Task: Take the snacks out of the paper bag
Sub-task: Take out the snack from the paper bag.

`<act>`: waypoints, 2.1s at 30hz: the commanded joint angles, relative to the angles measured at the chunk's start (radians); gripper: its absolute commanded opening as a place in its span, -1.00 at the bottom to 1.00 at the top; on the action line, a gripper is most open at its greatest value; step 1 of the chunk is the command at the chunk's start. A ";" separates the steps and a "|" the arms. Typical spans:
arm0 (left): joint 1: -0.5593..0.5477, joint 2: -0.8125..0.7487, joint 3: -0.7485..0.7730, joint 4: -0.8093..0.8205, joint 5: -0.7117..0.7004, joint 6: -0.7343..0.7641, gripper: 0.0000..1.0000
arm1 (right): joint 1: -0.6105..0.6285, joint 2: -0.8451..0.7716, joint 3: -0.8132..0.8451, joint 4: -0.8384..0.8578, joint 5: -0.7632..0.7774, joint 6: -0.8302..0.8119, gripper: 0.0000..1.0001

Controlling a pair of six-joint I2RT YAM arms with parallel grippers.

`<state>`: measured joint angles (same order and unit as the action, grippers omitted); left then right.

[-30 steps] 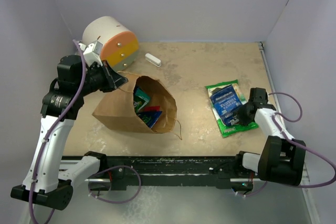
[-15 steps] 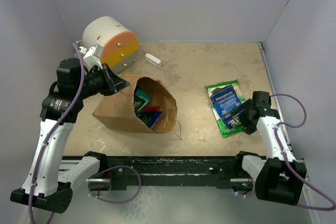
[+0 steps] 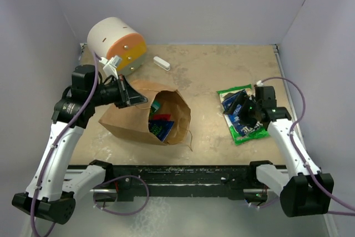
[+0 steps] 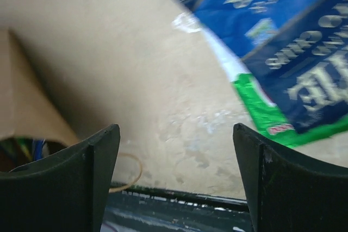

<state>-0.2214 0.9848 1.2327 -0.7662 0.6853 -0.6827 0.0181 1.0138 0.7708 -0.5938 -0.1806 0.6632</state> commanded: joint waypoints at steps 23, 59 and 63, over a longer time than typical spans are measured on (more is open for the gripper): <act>-0.054 -0.058 -0.068 0.059 0.022 -0.127 -1.00 | 0.904 0.312 -0.047 0.788 0.050 0.683 0.42; -0.053 -0.108 -0.082 0.024 -0.004 -0.104 -1.00 | 1.017 0.420 0.119 0.643 0.182 0.645 -0.95; -0.054 -0.107 -0.079 0.025 -0.014 -0.102 -1.00 | 1.015 0.383 0.155 0.572 0.213 0.589 -1.00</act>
<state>-0.2710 0.8841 1.1351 -0.7776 0.6823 -0.8005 1.0294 1.4662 0.8513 0.0673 -0.0242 1.3346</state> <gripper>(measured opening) 0.007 0.011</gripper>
